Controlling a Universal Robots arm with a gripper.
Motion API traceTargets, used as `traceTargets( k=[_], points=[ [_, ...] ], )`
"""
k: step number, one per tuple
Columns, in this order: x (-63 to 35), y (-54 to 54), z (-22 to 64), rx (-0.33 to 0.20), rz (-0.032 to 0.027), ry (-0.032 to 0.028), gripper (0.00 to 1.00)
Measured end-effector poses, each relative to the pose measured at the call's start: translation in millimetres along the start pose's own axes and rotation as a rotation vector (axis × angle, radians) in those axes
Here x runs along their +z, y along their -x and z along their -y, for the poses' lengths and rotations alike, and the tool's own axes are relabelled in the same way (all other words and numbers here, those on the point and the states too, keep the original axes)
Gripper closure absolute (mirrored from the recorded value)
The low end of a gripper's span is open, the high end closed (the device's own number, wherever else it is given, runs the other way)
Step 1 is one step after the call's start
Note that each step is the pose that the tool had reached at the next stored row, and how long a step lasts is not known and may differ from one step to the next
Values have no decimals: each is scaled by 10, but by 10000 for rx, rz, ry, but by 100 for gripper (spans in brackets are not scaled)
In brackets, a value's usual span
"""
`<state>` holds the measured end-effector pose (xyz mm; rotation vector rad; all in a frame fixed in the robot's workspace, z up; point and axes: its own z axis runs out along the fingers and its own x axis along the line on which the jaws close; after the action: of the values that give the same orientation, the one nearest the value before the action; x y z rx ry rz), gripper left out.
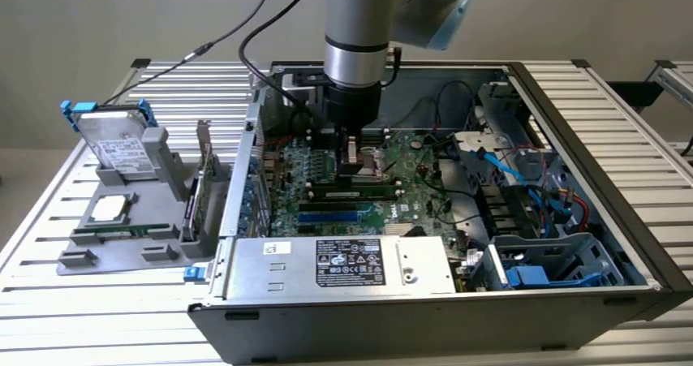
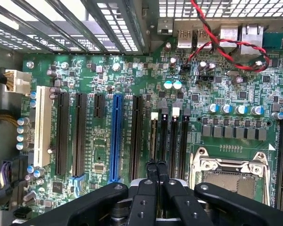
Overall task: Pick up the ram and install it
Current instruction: 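Press down the ram until it locks into place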
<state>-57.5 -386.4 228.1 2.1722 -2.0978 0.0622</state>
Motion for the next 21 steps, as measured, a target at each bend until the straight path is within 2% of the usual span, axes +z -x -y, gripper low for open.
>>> traceTargets(
  k=[1, 4, 7, 15, 21],
  points=[
    [-34, -7, -2, -1, -13, 7, 90],
    [-105, -28, 11, -2, -4, 10, 90],
    [-150, -64, 70, -5, 41, 9, 90],
    [-196, -155, 255, -12, 155, 20, 90],
    [-197, -157, 270, -20, 157, 19, 90]
  ],
)
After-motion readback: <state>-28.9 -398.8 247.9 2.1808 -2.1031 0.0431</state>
